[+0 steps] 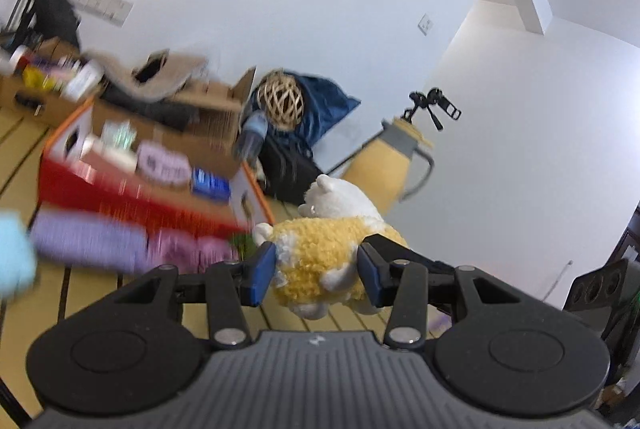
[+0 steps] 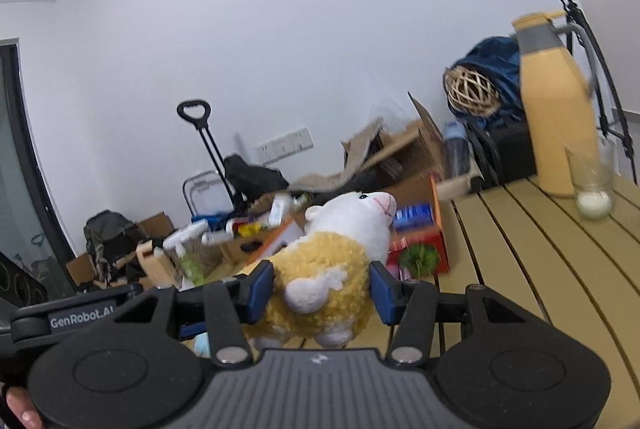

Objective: Organize soft objects
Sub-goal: 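Carry the plush sheep into the box and open both grippers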

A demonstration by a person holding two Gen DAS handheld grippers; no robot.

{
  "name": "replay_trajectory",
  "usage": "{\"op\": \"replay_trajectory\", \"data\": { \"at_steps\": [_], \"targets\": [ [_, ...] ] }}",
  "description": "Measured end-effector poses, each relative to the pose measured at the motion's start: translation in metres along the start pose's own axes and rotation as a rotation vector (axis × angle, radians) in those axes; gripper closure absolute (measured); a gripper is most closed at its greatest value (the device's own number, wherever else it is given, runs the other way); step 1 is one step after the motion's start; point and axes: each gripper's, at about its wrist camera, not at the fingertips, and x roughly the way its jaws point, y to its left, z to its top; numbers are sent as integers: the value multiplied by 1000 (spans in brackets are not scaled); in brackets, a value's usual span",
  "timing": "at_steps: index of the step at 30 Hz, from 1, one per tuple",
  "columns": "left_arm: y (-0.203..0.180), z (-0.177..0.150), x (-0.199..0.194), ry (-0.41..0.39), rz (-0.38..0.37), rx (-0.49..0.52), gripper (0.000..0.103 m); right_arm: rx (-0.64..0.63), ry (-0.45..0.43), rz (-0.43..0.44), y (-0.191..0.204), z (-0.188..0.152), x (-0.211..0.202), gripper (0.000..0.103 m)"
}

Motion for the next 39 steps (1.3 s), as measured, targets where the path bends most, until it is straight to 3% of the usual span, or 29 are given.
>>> {"op": "replay_trajectory", "data": {
  "at_steps": [4,8,13,19,25,31,35,39],
  "targets": [
    [29,38,57,11,11,-11,58,9,-11,5,-15,43,58,53],
    [78,59,121,75,51,-68,58,41,59,-6,-41,68,138,53],
    [126,62,188,193,92,-144,59,88,173,-63,-81,63,227,53],
    [139,51,214,255,129,-107,59,108,254,-117,-110,49,270,52],
    [126,58,192,230,155,-44,58,-53,221,-199,-91,43,254,52],
    [90,85,119,150,180,108,47,-156,184,-211,-59,71,215,50],
    [71,94,58,100,264,229,37,-234,178,-209,-36,93,171,45],
    [54,87,-5,47,389,348,25,-286,142,-217,-14,107,117,31]
  ]
}}
